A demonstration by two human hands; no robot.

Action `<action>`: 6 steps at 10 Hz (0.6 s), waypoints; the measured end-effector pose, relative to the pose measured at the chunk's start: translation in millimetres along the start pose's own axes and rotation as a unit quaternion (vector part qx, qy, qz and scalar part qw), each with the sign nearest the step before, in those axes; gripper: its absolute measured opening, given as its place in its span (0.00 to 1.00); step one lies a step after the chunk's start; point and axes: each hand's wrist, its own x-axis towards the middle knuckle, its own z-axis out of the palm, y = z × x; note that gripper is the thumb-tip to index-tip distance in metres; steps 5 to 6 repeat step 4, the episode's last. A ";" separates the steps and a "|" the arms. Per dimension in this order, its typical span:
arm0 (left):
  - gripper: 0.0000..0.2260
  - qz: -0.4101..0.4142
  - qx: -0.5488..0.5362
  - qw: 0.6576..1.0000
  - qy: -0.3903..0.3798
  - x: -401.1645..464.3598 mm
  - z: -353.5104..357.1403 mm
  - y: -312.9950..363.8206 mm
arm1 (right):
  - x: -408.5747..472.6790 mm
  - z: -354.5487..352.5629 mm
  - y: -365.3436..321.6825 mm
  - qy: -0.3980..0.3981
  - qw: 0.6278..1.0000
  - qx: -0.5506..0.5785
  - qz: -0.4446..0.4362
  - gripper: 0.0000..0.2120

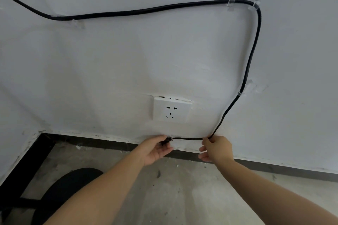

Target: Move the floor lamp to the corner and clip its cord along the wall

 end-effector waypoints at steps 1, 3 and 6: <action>0.10 -0.031 -0.030 0.999 -0.031 -6.0 -5.4 4.9 | 3.5 -0.9 3.5 0.006 0.999 -0.035 -0.007 0.10; 0.15 -0.030 0.111 0.993 0.033 -13.2 -11.0 12.8 | 6.4 -5.9 3.4 -0.014 0.995 -0.096 -0.018 0.12; 0.14 0.018 0.288 0.952 0.100 -20.9 -12.2 11.1 | 6.8 -19.3 -4.1 -0.062 0.989 -0.133 -0.012 0.13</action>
